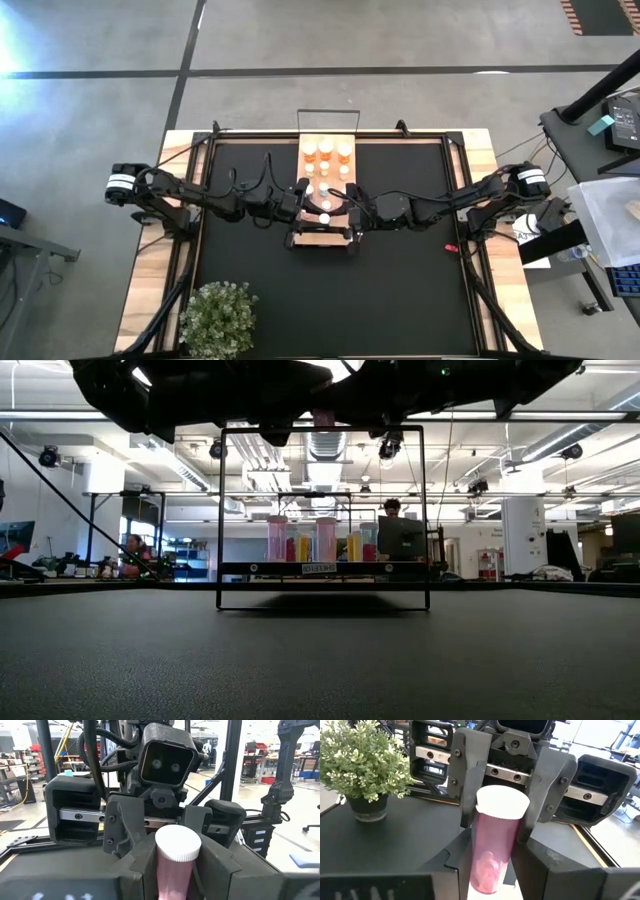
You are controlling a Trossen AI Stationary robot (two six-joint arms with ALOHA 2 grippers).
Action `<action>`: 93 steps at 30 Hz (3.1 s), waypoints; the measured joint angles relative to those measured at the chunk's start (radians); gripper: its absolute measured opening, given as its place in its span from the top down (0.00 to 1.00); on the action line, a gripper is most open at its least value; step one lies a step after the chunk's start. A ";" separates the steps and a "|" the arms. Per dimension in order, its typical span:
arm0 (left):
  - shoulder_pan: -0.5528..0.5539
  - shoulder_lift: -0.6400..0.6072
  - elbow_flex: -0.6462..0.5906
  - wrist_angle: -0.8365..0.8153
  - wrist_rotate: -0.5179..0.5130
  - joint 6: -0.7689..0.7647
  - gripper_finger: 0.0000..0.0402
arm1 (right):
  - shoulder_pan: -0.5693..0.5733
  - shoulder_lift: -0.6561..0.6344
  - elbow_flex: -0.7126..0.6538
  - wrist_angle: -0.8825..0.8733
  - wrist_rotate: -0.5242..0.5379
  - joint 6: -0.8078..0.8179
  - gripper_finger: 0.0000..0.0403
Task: Pick and place medicine bottles onto shelf by color
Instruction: Put the pink medicine bottle on the shelf aligned with the other pink medicine bottles
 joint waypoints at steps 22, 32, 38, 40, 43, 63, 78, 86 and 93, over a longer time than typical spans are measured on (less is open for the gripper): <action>0.000 0.000 0.002 -0.002 0.006 -0.030 0.54 | -0.001 -0.017 0.000 -0.050 0.045 -0.043 0.75; 0.001 0.000 0.003 -0.003 -0.110 -0.026 0.42 | -0.025 -0.149 -0.001 -0.266 0.076 -0.052 0.75; 0.003 -0.013 0.002 -0.002 -0.152 -0.026 0.41 | -0.056 -0.254 -0.046 -0.373 0.074 -0.035 0.75; 0.004 -0.018 0.002 -0.002 -0.154 -0.026 0.41 | -0.070 -0.295 -0.074 -0.374 0.072 -0.026 0.75; 0.004 -0.033 0.002 -0.002 -0.155 -0.026 0.41 | -0.090 -0.355 -0.142 -0.340 0.072 -0.008 0.75; 0.004 -0.066 -0.002 -0.002 -0.156 -0.027 0.41 | -0.137 -0.254 -0.637 0.460 0.042 0.118 0.75; 0.000 -0.066 -0.020 -0.002 -0.155 -0.029 0.41 | -0.174 0.109 -0.629 0.807 -0.140 0.060 0.75; 0.000 -0.066 -0.021 -0.002 -0.154 -0.029 0.41 | -0.226 0.326 -0.585 0.957 -0.168 0.115 0.75; 0.000 -0.066 -0.022 -0.002 -0.154 -0.029 0.41 | -0.230 0.434 -0.506 0.959 -0.212 0.104 0.75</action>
